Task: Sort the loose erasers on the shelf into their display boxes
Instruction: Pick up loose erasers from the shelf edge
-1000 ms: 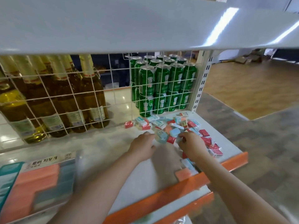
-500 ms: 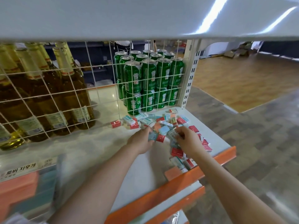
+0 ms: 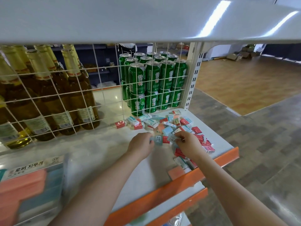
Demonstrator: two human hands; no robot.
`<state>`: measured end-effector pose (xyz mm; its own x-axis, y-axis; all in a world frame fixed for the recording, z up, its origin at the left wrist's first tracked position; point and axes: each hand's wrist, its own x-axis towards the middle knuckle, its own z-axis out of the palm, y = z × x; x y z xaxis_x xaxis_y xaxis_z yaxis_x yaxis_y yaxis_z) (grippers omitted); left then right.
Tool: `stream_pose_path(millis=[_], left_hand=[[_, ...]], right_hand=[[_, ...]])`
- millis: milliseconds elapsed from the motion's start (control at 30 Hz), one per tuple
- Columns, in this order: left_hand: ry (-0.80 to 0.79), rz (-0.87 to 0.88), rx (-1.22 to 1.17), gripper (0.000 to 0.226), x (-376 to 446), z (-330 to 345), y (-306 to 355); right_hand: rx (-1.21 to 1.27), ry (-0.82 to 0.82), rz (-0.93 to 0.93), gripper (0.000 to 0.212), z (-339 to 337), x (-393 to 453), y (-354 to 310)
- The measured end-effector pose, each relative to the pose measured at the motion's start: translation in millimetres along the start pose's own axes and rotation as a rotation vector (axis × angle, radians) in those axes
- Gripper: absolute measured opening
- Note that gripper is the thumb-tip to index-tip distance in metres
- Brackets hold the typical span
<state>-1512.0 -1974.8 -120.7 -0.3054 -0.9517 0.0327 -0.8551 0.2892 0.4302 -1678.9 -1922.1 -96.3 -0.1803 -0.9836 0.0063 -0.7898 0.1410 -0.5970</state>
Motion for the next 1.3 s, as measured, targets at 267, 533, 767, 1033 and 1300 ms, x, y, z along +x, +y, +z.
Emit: stream_pose_path(millis=[267,533,767,1033,1300], left_hand=[[0.129,-0.149,-0.367,0.022,-21.6,-12.9,-20.8],[0.118,-0.239,-0.613,0.033,-47.7,-28.5,-45.4],[0.110,-0.223,-0.670,0.035,-67.9,-40.9,-63.3],[0.036,-0.091,-0.240,0.032,-86.2,-51.9,-75.9],[-0.053,0.034,0.004,0.028,-101.4,-42.3,-72.7]], right_hand=[[0.214,0.023,0.035,0.021,10.1,-10.4,-15.6],[0.198,-0.020,-0.001,0.027,30.3,-23.0,-43.9],[0.285,-0.013,0.011,0.046,43.4,-31.8,-57.9],[0.193,-0.014,0.015,0.041,54.0,-39.7,-69.4],[-0.073,-0.059,-0.026,0.040,63.9,-54.8,-75.5]])
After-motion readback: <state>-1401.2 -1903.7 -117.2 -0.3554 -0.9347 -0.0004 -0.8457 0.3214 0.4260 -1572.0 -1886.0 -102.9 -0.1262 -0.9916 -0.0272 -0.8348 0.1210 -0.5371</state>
